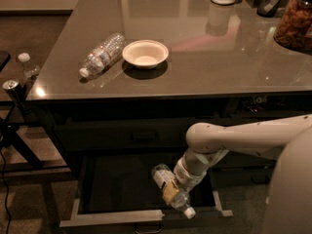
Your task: Place blue plastic bottle into middle drawer
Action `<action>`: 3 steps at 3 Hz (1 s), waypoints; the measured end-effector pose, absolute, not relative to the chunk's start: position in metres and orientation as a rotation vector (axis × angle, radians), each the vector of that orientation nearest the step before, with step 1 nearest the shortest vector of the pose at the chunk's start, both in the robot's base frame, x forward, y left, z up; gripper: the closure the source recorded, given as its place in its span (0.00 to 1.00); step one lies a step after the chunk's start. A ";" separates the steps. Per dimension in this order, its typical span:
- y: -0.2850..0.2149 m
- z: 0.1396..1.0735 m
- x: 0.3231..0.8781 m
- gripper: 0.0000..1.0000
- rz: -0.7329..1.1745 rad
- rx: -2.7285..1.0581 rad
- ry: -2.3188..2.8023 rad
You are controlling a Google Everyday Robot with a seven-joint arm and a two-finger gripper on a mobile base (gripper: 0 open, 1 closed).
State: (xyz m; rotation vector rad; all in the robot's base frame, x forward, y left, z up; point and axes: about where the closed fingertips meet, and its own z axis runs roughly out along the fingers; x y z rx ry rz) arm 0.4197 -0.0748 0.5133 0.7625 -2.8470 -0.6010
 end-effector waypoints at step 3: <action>-0.045 0.472 0.456 1.00 -0.584 0.764 -2.930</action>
Offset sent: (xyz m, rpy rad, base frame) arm 0.0483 0.0339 -0.0430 -0.0155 -0.0941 -0.0318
